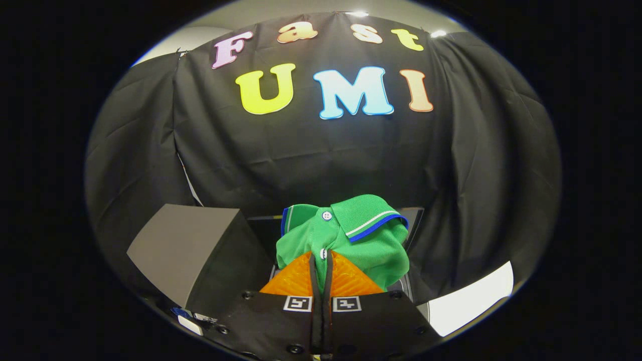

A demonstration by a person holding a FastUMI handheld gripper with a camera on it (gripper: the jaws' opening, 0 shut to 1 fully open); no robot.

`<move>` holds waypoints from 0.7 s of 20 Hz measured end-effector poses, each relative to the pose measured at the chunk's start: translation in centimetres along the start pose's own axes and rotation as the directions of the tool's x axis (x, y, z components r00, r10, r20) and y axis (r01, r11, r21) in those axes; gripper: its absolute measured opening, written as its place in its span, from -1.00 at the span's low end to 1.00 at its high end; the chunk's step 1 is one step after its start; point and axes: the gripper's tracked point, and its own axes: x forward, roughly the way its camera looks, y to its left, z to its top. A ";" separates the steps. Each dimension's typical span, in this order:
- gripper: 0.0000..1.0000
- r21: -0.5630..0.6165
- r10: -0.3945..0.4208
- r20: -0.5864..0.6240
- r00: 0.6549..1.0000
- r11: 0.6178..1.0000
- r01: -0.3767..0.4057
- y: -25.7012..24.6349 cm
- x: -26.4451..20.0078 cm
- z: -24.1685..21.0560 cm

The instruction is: Put the clothes into the washing machine and then close the washing machine lid.

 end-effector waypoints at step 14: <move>-0.98 0.093 -0.003 -0.154 0.988 0.996 0.018 -1.7 6.3 -9.4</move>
